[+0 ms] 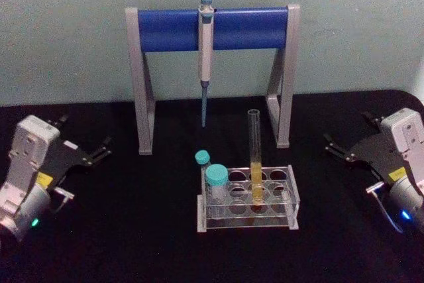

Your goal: Pick up the test tube from the test tube rack, shake it, then place it back into the test tube rack.

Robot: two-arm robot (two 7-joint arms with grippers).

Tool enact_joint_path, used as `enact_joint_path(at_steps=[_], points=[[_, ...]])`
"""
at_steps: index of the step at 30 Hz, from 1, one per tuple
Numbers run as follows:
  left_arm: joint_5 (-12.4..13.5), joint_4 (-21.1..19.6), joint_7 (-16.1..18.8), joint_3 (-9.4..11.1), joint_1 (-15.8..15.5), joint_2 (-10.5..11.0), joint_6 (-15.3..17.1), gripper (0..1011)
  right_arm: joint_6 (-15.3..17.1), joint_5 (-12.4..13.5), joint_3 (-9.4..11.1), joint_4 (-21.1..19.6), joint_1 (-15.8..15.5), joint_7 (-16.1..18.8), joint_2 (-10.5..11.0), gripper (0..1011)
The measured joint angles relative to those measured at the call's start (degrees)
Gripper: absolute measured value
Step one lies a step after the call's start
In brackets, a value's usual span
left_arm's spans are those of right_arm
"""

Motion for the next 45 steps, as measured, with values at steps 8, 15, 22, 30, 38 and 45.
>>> enact_joint_path(at_steps=[8,15,22,30,38,45], points=[[0.00,0.00,0.00,0.00,0.00,0.00,0.00,1010,0.44,-0.15,1.30,-1.99,-1.41,1.32,0.02,1000],[0.00,0.00,0.00,0.00,0.00,0.00,0.00,1009,2.14,1.69,2.75,-5.36,-3.76,3.49,0.58,1000],[0.00,0.00,0.00,0.00,0.00,0.00,0.00,1010,4.18,4.13,4.01,-8.66,-6.22,6.00,0.92,1000],[0.00,0.00,0.00,0.00,0.00,0.00,0.00,1010,6.18,6.87,4.82,-11.68,-8.42,9.56,0.58,1000],[0.00,0.00,0.00,0.00,0.00,0.00,0.00,1010,8.40,9.17,4.88,-13.14,-8.89,13.65,-0.65,1000],[0.00,0.00,0.00,0.00,0.00,0.00,0.00,1010,9.40,9.35,3.99,-12.70,-7.67,16.33,-2.46,1000]])
